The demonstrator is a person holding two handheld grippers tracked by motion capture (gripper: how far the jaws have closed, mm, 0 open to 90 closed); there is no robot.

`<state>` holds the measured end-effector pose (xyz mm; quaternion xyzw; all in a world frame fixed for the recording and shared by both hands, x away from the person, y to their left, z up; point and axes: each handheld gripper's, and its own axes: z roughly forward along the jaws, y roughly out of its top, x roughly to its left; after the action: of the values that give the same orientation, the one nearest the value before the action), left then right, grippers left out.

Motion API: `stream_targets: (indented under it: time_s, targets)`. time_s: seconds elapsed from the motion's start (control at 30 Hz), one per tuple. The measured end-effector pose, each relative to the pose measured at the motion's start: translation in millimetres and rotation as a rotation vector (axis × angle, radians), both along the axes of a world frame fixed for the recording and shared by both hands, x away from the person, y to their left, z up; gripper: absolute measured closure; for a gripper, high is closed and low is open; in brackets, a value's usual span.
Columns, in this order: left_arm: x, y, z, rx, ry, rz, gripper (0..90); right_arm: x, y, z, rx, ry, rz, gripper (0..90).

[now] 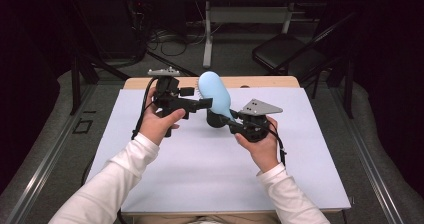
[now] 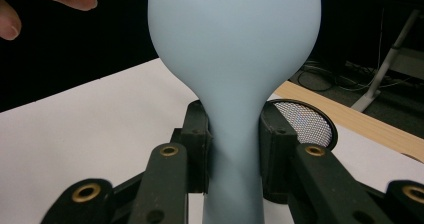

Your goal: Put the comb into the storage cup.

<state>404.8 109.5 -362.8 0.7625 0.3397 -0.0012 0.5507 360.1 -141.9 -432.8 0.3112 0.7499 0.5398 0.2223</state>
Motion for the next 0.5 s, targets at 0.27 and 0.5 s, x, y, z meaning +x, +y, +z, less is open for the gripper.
stream_targets:
  time_s: [0.27,0.5]
  targets:
    - [5.7,-7.1,-0.2,-0.014,0.026,-0.001,4.3,-0.8,0.7,0.4,0.004,-0.003,0.002,69.6]
    - [10.4,-12.1,-0.2,-0.022,0.033,0.002,5.8,-1.6,1.5,0.6,0.002,-0.006,0.006,69.6]
